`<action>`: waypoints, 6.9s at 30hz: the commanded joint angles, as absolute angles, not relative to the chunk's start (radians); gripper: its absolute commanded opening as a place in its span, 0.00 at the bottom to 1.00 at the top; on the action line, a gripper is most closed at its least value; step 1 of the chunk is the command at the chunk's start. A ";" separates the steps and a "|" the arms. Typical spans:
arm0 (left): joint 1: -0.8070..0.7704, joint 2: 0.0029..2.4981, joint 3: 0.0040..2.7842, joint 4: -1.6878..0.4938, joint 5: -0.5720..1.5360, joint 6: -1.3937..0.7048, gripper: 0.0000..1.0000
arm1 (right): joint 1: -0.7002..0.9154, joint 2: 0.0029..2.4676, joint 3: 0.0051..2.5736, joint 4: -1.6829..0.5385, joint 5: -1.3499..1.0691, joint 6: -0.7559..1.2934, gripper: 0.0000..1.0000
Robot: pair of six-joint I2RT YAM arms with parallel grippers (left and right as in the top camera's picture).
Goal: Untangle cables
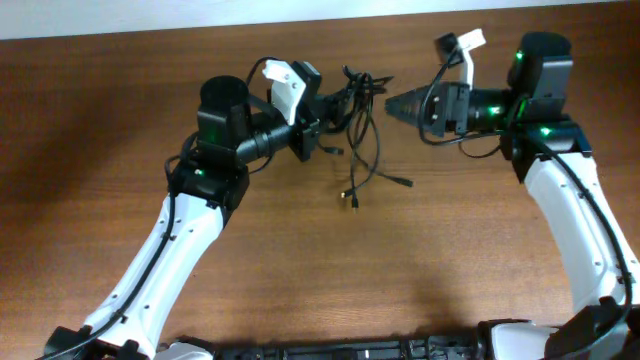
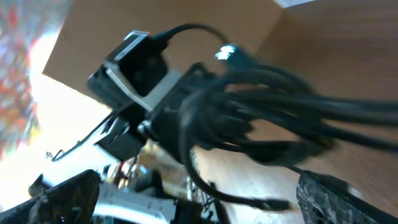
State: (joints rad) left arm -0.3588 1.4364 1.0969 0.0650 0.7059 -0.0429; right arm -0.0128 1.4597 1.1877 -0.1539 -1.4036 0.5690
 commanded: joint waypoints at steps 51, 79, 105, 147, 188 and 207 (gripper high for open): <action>-0.359 1.222 1.106 0.120 0.553 -0.009 0.00 | 0.083 1.445 1.194 -0.154 -1.266 0.508 0.04; -0.359 1.200 1.106 -0.059 0.942 0.399 0.00 | 0.084 1.445 1.194 0.054 -1.343 0.670 0.10; -0.360 1.229 1.106 -0.334 0.867 0.966 0.00 | 0.089 1.444 1.195 0.139 -1.449 0.690 0.49; -0.359 1.229 1.106 0.189 0.794 0.900 0.00 | 0.164 1.478 1.194 0.134 -1.473 0.689 0.79; -0.369 1.229 1.106 -0.237 0.298 -0.724 0.00 | -0.018 1.497 1.194 -0.244 -1.365 0.541 0.99; -0.372 1.229 1.106 -0.269 0.290 -0.712 0.00 | 0.190 1.497 1.194 -0.450 -1.194 0.296 0.74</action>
State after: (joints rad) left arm -0.3683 1.2366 1.0901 -0.2604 0.2829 -0.7826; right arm 0.1852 1.4948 1.1885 -0.4484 -1.2385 0.3077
